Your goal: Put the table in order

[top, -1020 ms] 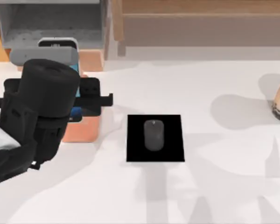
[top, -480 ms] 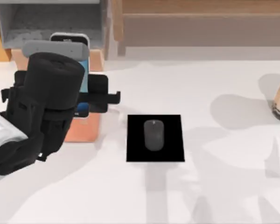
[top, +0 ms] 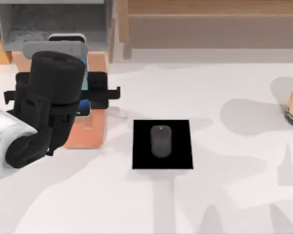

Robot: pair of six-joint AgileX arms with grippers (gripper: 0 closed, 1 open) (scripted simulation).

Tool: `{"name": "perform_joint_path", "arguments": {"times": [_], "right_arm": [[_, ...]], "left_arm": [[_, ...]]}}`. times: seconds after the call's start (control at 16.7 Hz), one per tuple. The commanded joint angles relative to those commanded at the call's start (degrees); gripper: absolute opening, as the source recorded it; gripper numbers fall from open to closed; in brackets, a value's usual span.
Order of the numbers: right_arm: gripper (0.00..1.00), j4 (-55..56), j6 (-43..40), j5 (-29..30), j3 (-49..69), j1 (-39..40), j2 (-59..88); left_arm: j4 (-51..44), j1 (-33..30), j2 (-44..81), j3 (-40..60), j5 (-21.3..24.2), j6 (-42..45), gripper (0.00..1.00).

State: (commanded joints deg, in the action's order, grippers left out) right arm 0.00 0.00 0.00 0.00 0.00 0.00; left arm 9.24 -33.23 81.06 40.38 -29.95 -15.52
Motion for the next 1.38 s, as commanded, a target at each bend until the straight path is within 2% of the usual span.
{"name": "perform_joint_path", "arguments": {"times": [0.18,0.96,1.38], "right_arm": [[1.00,0.00,0.00,0.00,0.00,0.00,0.00],[1.00,0.00,0.00,0.00,0.00,0.00,0.00],[1.00,0.00,0.00,0.00,0.00,0.00,0.00]], "left_arm": [[0.00,0.00,0.00,0.00,0.00,0.00,0.00],[0.00,0.00,0.00,0.00,0.00,0.00,0.98],[0.00,0.00,0.00,0.00,0.00,0.00,1.00]]}}
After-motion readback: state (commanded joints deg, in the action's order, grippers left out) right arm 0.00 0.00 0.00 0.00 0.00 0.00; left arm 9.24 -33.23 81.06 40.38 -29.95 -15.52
